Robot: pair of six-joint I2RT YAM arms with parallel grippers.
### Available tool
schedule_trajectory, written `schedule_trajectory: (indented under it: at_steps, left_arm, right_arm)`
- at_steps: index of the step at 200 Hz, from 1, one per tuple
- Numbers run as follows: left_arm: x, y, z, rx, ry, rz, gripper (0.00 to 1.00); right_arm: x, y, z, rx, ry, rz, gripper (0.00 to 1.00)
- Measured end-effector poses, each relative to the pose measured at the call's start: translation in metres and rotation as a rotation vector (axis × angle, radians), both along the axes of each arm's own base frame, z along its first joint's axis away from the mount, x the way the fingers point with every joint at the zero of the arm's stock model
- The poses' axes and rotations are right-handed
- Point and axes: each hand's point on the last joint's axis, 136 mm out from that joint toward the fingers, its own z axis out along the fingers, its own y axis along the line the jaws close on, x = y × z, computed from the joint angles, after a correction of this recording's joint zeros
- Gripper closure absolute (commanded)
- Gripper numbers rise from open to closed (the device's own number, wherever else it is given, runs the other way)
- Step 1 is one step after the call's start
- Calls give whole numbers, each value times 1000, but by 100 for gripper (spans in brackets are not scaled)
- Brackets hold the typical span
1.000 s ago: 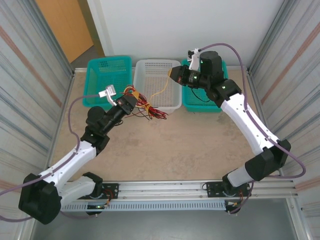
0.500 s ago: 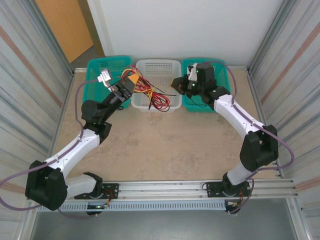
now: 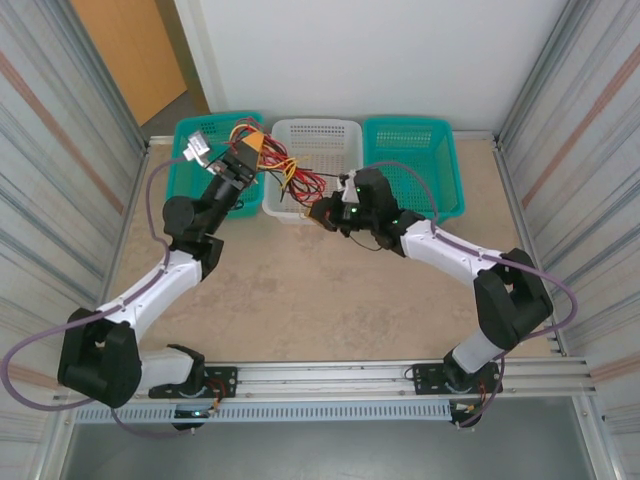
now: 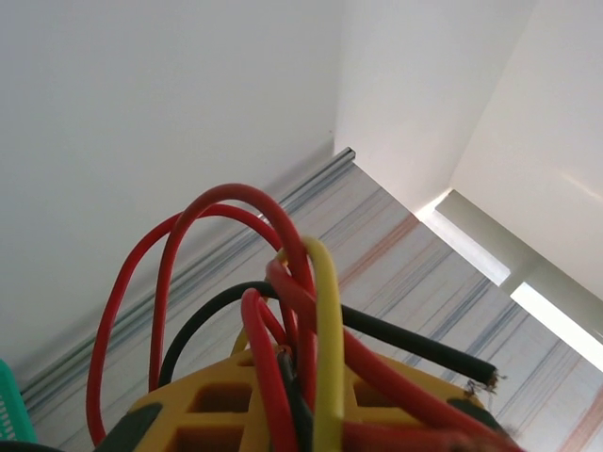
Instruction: Untangle the cables
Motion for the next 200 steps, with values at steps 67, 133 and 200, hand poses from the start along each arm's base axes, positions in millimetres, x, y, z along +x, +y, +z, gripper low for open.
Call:
schedule_trajectory:
  at_steps: [67,133,200]
  left_arm:
    - [6,32,3,-10,14,196,100]
    - [25,64,-8,38,28,365,100]
    - [39,59,-27,233,40,478,100]
  right_arm:
    - [-44,41,10,21,-32,108,100]
    - [-77,28,34,-5,-115,113,100]
    - [-109,11,67,-75,-249,135,100]
